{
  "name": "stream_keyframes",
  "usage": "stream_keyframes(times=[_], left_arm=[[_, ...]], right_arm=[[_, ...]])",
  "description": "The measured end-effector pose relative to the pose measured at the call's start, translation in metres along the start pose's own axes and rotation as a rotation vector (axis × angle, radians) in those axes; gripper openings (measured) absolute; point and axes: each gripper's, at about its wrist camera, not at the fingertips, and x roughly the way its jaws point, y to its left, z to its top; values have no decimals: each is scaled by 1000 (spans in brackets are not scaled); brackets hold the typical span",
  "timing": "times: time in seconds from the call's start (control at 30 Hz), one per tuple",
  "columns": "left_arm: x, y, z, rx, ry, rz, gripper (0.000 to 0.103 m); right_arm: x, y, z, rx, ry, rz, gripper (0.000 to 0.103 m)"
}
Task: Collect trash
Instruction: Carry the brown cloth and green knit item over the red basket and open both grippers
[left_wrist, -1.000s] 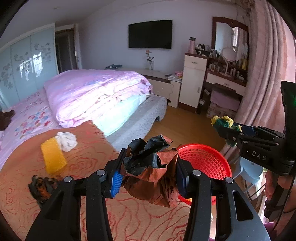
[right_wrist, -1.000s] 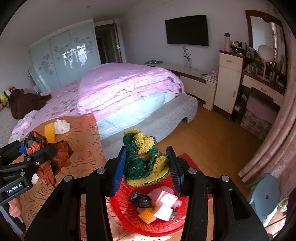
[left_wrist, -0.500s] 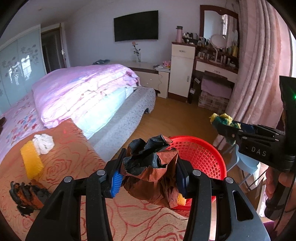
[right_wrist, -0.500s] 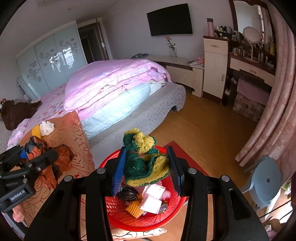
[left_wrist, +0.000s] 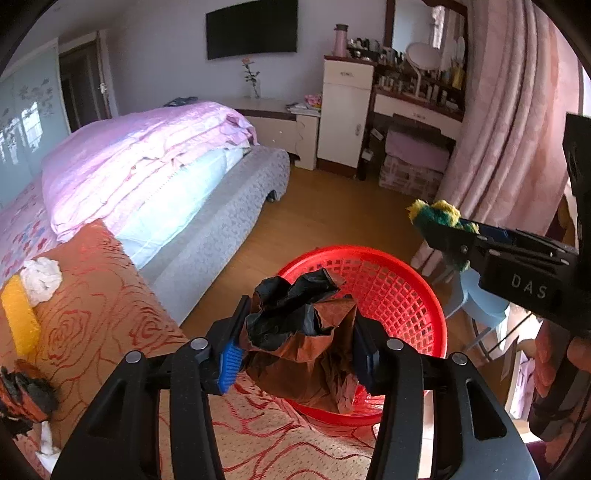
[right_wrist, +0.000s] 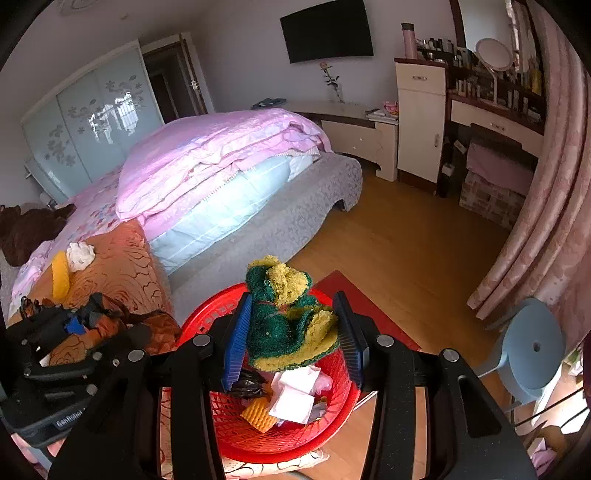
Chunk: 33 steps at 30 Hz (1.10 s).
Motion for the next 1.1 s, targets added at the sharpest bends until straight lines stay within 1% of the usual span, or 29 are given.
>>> stream_keyframes(times=[0.2,0.3,0.4,0.47,0.57,0.63,0.83,0.97,1.1], left_arm=[[5,-8,-2,20,11,-10,52],[7,-8,-3,28,14,-16,57],[8,-9,-5,31,16,-23,62],[8,-10,-7,32,18,-25,66],[9,-11,-8,34,19,-24,70],[9,-11,-9,34,20,-21,71],[9,-10,-10,31,22,-19,77],[6,-9,-13,31,18,-11,77],[-3,-1,-16,5,5,-2,77]], right_arm=[[6,-1,-3,6,22,-6,43],[7,-3,-3,11,25,-9,44],[9,-4,-4,20,31,-10,47],[9,-5,-4,24,31,-11,51],[8,-6,-5,32,25,-15,62],[8,-7,-5,38,22,-17,65],[6,-8,-4,44,15,-22,65],[3,-7,-5,41,4,-25,65],[0,-4,-6,33,-4,-23,65]])
